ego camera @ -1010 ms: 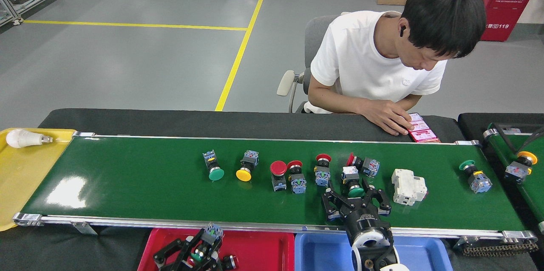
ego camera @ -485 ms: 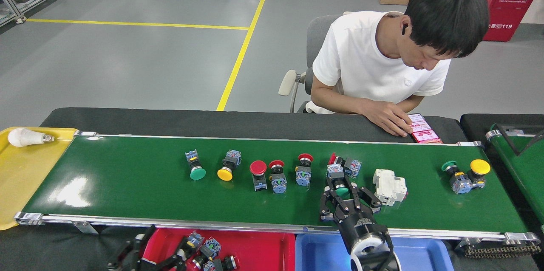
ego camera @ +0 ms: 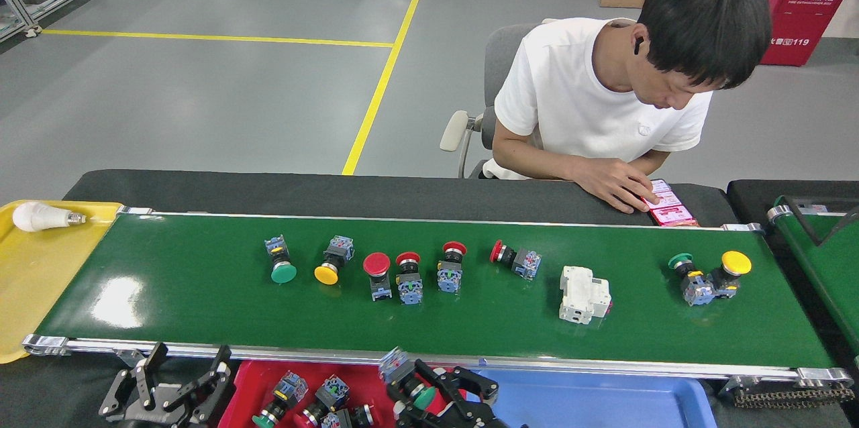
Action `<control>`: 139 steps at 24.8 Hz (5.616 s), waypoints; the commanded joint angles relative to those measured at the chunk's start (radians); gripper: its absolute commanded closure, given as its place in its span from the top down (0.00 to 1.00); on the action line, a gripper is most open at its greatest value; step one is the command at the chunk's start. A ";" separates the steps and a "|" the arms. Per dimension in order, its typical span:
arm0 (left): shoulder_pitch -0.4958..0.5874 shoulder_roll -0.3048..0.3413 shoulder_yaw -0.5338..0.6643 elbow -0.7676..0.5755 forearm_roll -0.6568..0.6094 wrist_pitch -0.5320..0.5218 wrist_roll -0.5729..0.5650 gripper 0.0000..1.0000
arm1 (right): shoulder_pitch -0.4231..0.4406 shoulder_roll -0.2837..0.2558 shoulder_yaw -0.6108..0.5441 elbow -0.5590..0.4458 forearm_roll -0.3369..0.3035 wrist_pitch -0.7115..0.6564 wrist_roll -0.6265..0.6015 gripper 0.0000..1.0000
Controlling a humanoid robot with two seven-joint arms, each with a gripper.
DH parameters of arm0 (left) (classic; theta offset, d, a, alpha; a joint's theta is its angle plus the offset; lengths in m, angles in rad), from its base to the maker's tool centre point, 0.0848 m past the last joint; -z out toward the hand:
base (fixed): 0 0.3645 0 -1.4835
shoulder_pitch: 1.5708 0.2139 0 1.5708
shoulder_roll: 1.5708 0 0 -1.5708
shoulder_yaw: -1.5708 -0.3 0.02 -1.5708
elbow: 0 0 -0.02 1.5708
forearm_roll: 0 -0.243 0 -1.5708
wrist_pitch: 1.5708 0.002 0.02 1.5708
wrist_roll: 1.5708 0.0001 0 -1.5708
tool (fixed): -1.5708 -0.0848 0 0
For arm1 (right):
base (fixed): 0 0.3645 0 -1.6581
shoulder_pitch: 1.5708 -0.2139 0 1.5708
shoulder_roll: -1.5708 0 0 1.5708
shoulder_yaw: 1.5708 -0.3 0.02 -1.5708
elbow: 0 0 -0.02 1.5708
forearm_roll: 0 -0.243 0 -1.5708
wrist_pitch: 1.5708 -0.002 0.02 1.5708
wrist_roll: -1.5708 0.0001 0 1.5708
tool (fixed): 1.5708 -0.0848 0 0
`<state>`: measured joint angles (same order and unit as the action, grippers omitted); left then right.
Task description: Pick switch part from conveyor to tray
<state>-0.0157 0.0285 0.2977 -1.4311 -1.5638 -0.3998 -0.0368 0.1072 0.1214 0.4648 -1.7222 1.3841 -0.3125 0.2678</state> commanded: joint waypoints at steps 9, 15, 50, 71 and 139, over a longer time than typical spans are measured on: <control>-0.421 0.091 -0.088 0.491 -0.019 0.161 0.005 1.00 | -0.038 0.003 -0.239 -0.039 -0.007 0.075 0.005 1.00; -0.495 0.120 -0.101 0.618 -0.019 0.184 0.029 1.00 | -0.023 -0.017 -0.552 -0.042 -0.008 0.098 -0.030 1.00; 0.192 0.102 -0.520 -0.221 -0.173 0.108 0.150 0.13 | -0.273 -0.045 -0.399 0.320 0.066 0.405 -0.064 0.99; 0.211 0.097 -0.127 -0.190 0.197 0.102 0.028 1.00 | -0.215 -0.081 -0.279 0.127 -0.033 0.222 -0.032 0.25; 0.211 0.037 -0.258 -0.295 0.002 0.091 0.114 1.00 | 0.187 -0.164 -0.815 -0.048 -0.212 -0.076 -0.236 0.98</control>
<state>0.2038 0.0600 0.0041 -1.7202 -1.5846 -0.3007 0.0805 0.2968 -0.0428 -0.3456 -1.7555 1.1753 -0.3828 0.0389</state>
